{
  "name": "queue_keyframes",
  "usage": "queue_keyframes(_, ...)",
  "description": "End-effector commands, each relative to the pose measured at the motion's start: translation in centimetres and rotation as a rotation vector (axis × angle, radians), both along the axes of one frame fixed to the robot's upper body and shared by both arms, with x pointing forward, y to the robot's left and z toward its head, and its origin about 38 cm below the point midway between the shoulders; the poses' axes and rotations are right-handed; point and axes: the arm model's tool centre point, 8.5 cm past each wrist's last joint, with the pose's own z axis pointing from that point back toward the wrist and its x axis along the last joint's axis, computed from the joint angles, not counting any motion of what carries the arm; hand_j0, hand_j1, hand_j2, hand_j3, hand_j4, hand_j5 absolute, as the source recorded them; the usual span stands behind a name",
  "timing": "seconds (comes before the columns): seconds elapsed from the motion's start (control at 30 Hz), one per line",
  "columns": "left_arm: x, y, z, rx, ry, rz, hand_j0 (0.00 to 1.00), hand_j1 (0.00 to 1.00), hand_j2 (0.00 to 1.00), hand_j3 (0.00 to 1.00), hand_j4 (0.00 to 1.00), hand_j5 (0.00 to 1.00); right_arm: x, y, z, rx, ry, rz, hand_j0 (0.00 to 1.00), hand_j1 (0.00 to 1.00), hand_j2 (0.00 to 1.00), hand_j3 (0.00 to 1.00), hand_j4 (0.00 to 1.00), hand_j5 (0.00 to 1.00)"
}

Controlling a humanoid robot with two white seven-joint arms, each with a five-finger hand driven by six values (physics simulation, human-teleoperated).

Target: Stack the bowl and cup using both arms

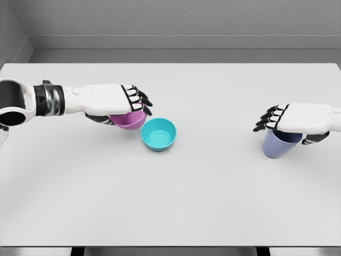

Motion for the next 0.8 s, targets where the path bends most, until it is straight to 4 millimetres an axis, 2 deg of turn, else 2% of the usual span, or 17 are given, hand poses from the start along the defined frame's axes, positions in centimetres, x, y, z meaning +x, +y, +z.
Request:
queue_keyframes(0.0,-0.1,-1.2,0.1,-0.027,0.002,-0.020,0.67,0.67,0.67,0.67,0.67,0.67,0.0,0.0,0.1,0.003,0.000,-0.003,1.00,1.00,1.00,1.00,1.00,1.00)
queue_keyframes(0.2,-0.2,-2.9,-0.6,-0.034,0.015,-0.051,0.67,0.67,0.67,0.67,0.67,0.67,0.0,0.0,0.1,0.003,0.000,-0.003,1.00,1.00,1.00,1.00,1.00,1.00)
queue_keyframes(0.43,0.2,-4.7,-2.7,-0.007,0.045,-0.064,0.67,0.67,0.67,0.67,0.67,0.67,0.0,-0.1,0.1,0.003,-0.001,-0.004,1.00,1.00,1.00,1.00,1.00,1.00)
queue_keyframes(0.77,0.3,-4.8,-3.4,0.011,0.062,-0.065,0.68,0.68,0.68,0.68,0.68,0.68,0.0,-0.1,0.1,0.003,-0.001,-0.004,1.00,1.00,1.00,1.00,1.00,1.00)
